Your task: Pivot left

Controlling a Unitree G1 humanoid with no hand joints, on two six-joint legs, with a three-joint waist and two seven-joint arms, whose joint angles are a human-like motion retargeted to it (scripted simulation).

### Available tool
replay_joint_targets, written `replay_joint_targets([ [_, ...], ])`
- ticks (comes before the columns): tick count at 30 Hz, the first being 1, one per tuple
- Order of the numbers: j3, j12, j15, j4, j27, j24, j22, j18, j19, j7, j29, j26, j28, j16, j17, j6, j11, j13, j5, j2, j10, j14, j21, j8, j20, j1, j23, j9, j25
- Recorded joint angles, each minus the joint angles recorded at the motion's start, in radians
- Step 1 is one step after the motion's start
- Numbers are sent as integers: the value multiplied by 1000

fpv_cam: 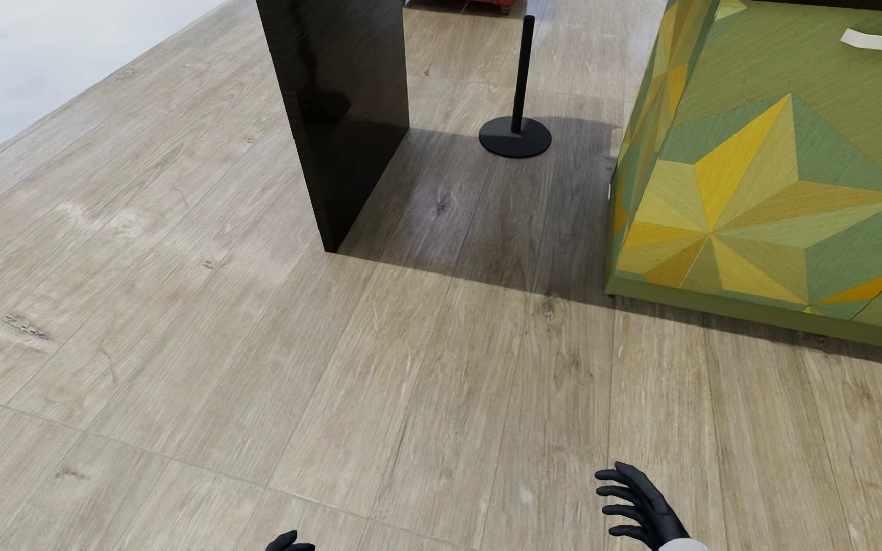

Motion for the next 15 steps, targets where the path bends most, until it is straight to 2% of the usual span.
replay_joint_targets([
  [2,22,-5,-16,8,-50,2,-2,-18,-3,2,-14,24,-21,10,26,-1,27,8,6,-13,22,-6,27,2,-34,-10,-3,1,0],
  [3,17,-23,-16,15,-59,1,7,-20,-4,-2,-13,39,-40,20,23,9,23,7,12,0,30,-9,17,-3,-22,-5,11,11,12],
  [5,-13,-20,-25,11,-40,4,3,-20,-4,-5,-16,42,-44,-13,7,9,35,18,9,-10,40,-14,30,-4,-14,-15,-13,11,36],
  [7,-12,-13,-29,9,4,-16,-8,-27,-11,-5,-17,9,-48,-22,1,-8,37,35,7,3,16,-5,16,-4,-18,10,3,29,42],
  [8,-11,-3,-29,14,35,-25,-6,-30,-14,3,-18,-15,-45,-17,11,-12,40,35,12,2,11,-4,9,4,-18,17,8,30,48],
  [10,-13,-48,-27,15,56,-31,0,-33,-17,0,-25,-25,-34,13,1,-3,38,35,13,3,4,3,4,1,-27,20,-1,31,51],
  [12,-34,-40,-24,14,53,-25,-6,-33,-17,9,-41,-21,-7,2,14,6,39,15,12,-4,-9,9,14,10,-5,23,-7,17,53],
  [14,-32,-39,-28,10,20,-23,2,-33,-17,5,-48,-10,8,1,19,19,43,45,8,-8,-9,10,12,6,-36,19,-18,0,51],
  [15,-29,-37,-32,3,6,-29,0,-35,-19,3,-46,-5,6,9,18,14,49,38,1,-6,-20,16,16,3,-18,26,5,-1,49],
])
